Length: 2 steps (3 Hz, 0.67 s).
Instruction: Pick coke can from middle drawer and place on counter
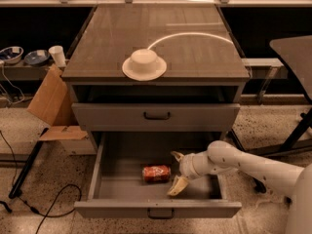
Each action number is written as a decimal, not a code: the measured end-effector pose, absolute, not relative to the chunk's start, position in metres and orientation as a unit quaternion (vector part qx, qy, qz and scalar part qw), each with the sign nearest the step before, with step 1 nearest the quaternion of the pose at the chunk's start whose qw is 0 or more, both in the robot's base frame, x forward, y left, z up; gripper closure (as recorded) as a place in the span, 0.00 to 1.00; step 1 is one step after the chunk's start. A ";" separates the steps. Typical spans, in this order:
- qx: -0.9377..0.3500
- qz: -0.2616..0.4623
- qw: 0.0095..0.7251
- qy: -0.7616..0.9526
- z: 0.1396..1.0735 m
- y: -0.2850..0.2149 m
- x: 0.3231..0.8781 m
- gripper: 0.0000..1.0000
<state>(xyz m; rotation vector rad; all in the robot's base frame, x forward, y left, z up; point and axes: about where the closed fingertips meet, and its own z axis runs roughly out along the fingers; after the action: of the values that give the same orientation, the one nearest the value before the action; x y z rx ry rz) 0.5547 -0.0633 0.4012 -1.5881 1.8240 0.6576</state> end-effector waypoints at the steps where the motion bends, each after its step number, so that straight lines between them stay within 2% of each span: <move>1: -0.600 0.246 0.309 0.695 0.409 -0.055 0.556 0.00; 2: -0.599 0.246 0.298 0.701 0.405 -0.045 0.560 0.00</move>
Offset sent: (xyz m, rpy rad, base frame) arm 0.0121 0.0266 0.0013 -0.0470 0.0418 -0.0210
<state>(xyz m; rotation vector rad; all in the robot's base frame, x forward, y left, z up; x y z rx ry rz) 0.5596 -0.0450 0.4053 -1.5915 1.8633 0.6527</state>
